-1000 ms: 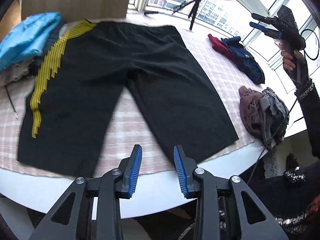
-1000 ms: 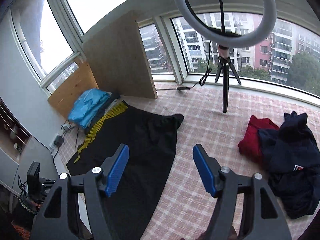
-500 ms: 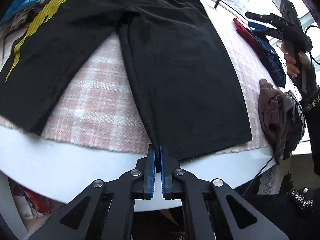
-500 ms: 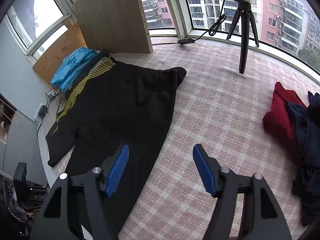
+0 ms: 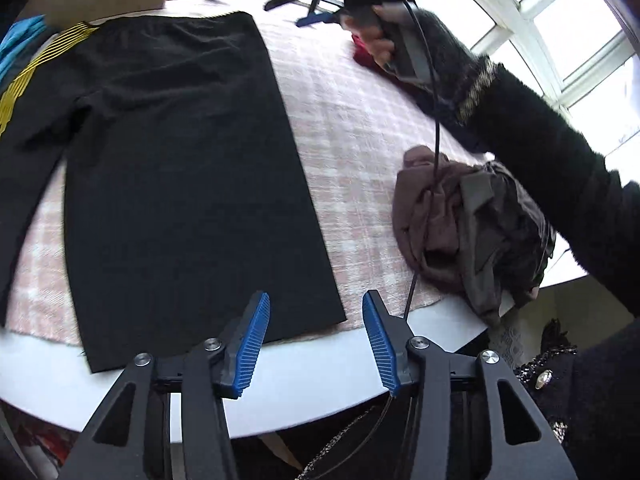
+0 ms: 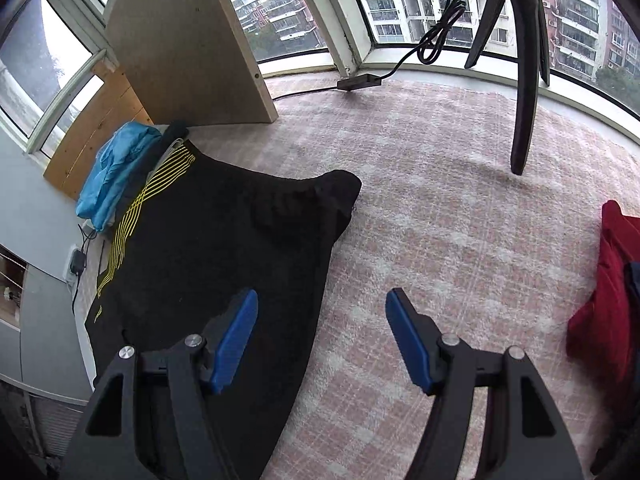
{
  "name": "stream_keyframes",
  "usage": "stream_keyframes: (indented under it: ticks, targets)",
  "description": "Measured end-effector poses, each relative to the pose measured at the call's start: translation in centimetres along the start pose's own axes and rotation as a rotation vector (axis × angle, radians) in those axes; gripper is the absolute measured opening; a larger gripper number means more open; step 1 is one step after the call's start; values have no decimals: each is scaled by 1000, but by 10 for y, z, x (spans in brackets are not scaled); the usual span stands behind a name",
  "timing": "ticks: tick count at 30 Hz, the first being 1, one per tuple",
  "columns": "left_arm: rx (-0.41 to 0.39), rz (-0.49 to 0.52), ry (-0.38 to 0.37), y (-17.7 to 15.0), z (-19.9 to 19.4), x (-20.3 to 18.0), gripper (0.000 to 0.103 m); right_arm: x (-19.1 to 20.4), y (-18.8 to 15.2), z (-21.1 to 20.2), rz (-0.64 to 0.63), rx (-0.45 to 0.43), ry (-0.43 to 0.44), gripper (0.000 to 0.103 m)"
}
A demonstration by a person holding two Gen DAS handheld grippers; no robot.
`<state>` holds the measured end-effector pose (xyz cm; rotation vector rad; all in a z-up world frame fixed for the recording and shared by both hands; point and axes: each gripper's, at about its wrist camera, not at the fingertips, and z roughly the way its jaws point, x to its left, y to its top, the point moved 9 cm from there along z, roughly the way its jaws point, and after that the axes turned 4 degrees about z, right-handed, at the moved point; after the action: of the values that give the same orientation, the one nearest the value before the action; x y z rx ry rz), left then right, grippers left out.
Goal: Fold clothes
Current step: 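Grasp the shorts leg hem with the left gripper while the right gripper grips the waistband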
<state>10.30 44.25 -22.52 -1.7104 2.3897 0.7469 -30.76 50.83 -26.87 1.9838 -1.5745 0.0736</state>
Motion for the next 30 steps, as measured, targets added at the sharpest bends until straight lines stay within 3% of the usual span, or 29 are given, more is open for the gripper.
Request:
stream_keyframes:
  ticks: [3,5,9,10,12,13,17,18,19,20,21,25,30]
  targets:
    - [79,58,9,-3,30,-20,50,-1,4,8,-5,11,6,66]
    - [117,107,78,-7,44,-24,50,0,8,13,-14,13,1,66]
    - [122,97,113,-11,49,-15,47,2,22,29,-16,26,-11,66]
    - [120,91,118,-12,49,-13,42,3,26,33,-16,30,-14,66]
    - [116,71,102,-13,47,-9,23,3,32,44,7,47,0,66]
    - [115,60,88,-13,45,-6,6,3,33,50,20,60,9,66]
    - [81,-20,3,-13,28,5,2,5,30,71,52,97,33,65]
    - [66,-38,-21,-12,22,7,2,6,29,72,50,88,33,60]
    - [46,-58,-46,-10,14,10,2,6,29,74,48,80,33,48]
    - [26,-79,-70,-8,6,14,2,6,27,76,60,87,36,16]
    - [6,-97,-93,-5,-2,17,2,3,26,78,92,103,42,5]
    - [-67,-137,-146,4,-32,31,2,6,35,61,173,51,90,4]
    - [-166,-161,-146,9,-77,65,2,50,60,23,168,-42,142,4]
